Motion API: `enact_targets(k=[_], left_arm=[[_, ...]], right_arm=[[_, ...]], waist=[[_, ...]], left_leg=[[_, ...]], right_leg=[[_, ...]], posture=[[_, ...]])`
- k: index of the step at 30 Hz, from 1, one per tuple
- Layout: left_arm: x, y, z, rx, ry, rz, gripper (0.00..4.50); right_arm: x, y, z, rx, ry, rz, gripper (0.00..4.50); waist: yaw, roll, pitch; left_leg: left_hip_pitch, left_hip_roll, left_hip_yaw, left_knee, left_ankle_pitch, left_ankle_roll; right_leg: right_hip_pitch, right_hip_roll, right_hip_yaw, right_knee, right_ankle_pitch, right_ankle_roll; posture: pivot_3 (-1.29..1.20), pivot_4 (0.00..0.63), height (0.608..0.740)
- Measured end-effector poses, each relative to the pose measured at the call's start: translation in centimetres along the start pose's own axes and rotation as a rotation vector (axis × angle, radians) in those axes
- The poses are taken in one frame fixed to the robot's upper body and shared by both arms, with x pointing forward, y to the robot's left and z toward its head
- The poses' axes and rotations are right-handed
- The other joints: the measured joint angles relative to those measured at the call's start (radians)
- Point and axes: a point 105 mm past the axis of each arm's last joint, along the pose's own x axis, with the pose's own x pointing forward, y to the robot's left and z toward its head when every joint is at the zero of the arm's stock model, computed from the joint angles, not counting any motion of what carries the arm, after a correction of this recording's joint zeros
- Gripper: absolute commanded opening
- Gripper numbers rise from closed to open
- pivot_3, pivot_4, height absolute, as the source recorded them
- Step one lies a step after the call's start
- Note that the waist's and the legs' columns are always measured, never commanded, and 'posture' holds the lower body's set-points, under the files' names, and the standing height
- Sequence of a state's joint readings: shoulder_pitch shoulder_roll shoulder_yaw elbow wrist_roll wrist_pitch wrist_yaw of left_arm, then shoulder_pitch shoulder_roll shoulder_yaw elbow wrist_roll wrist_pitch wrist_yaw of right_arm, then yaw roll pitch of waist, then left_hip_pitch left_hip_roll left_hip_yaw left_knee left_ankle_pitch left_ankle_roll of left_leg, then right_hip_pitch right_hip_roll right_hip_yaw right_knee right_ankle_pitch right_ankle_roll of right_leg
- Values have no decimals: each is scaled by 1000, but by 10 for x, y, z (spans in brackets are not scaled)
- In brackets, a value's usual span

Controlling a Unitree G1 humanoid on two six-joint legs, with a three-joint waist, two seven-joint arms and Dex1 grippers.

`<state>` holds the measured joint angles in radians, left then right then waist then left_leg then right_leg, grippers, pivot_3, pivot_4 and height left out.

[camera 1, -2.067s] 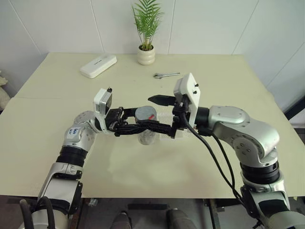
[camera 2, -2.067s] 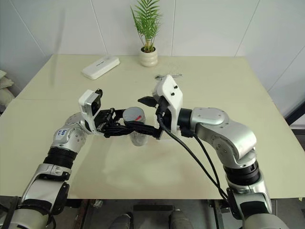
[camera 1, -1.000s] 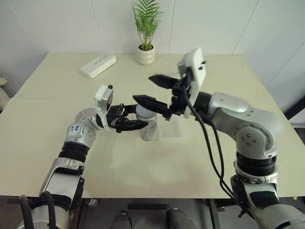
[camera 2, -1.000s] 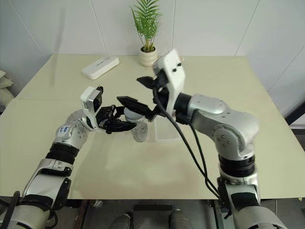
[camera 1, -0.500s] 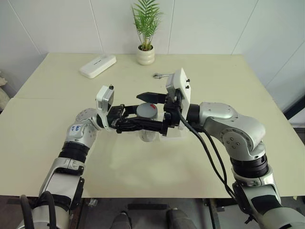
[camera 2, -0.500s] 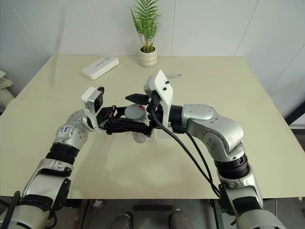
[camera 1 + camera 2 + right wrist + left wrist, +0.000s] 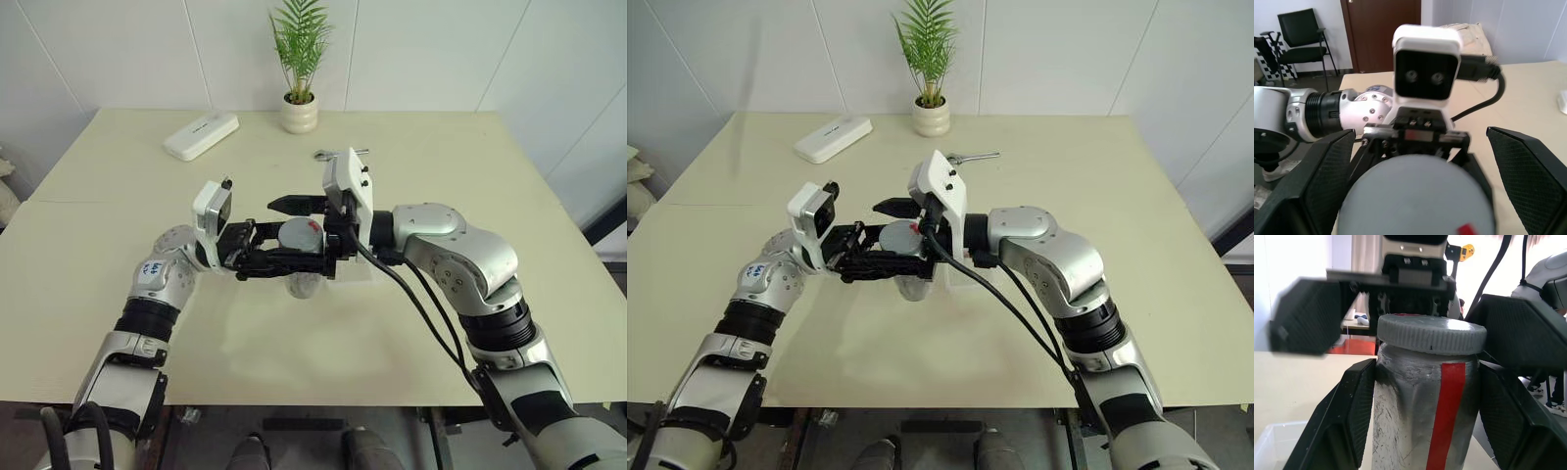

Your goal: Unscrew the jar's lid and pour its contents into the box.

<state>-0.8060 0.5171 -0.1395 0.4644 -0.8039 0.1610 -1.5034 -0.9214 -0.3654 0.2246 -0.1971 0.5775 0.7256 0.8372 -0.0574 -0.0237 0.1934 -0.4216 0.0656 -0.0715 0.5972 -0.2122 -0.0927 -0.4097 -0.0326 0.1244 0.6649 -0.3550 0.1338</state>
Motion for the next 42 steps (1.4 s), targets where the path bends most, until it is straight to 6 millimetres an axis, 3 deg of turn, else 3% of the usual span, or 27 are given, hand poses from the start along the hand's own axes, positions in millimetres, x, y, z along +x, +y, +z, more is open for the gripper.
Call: enact_targets(k=[18,42], left_arm=[[-3,2,-2,14,11,15,2759],[-12,4,-2,25,30,46,2758]], right_arm=[[-5,-4,-3,-7,24,-15,4500],[-63,-3,-6,7,122,-183,4500]], waist=[[0,0,0],[1,0,0]], left_leg=[[0,0,0,0,0,0],[0,0,0,-1,0,0]], right_leg=[[0,0,0,0,0,0],[0,0,0,-1,0,0]], posture=[[0,150,740],[0,150,740]])
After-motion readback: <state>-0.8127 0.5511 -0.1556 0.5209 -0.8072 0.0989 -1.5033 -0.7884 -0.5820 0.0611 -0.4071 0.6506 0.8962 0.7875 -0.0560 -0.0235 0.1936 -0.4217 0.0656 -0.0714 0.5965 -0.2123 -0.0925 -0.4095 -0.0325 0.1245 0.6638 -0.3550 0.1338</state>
